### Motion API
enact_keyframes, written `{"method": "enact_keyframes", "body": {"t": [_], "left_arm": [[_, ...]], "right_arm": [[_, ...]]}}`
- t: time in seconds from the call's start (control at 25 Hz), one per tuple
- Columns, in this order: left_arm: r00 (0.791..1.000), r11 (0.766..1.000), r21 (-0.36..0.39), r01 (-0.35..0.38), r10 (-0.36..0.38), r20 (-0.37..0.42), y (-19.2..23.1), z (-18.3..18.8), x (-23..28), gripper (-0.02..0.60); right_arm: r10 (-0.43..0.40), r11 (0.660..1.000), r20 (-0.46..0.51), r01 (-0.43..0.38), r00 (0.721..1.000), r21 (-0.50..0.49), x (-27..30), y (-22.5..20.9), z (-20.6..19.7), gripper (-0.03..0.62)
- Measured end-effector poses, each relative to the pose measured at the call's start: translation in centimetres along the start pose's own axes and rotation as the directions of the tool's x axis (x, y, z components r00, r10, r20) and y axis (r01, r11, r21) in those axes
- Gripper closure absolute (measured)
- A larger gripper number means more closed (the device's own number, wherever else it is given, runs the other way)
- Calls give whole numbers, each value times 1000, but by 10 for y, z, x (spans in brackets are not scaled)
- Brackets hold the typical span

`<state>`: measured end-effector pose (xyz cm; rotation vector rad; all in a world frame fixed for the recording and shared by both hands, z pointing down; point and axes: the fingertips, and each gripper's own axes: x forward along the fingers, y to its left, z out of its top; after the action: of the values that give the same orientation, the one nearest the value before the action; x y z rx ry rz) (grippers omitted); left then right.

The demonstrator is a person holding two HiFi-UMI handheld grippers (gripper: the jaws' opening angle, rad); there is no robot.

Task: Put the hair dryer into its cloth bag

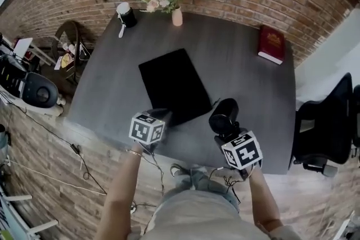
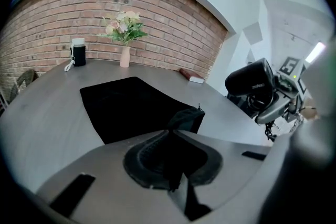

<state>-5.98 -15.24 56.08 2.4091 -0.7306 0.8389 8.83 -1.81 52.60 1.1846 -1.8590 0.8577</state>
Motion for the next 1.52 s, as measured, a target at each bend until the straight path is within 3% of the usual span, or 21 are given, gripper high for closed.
{"method": "enact_keyframes", "body": {"t": [0.28, 0.52, 0.8, 1.04, 1.28, 1.52], "left_arm": [[1000, 999, 38, -3, 3, 11, 7, 5, -4, 563], [1000, 1000, 28, 8, -8, 25, 7, 12, -1, 563], [998, 1000, 10, 30, -30, 50, 6, 20, 0, 563], [994, 999, 26, 44, -46, 95, 3, 20, -9, 563], [990, 998, 17, 68, -69, 123, -2, 25, -16, 563], [985, 996, 23, 91, -93, 143, -7, 33, -17, 563]], "right_arm": [[79, 973, -100, -99, 992, -211, 22, 36, 3, 416], [51, 911, -214, -134, 975, -391, 44, 47, 0, 416], [102, 840, -318, -253, 942, -480, 66, 64, -4, 416], [60, 802, -372, -267, 926, -534, 89, 66, 0, 416], [-20, 806, -410, -228, 912, -546, 106, 54, 6, 413], [-104, 876, -437, -126, 894, -466, 119, 36, 15, 410]]}}
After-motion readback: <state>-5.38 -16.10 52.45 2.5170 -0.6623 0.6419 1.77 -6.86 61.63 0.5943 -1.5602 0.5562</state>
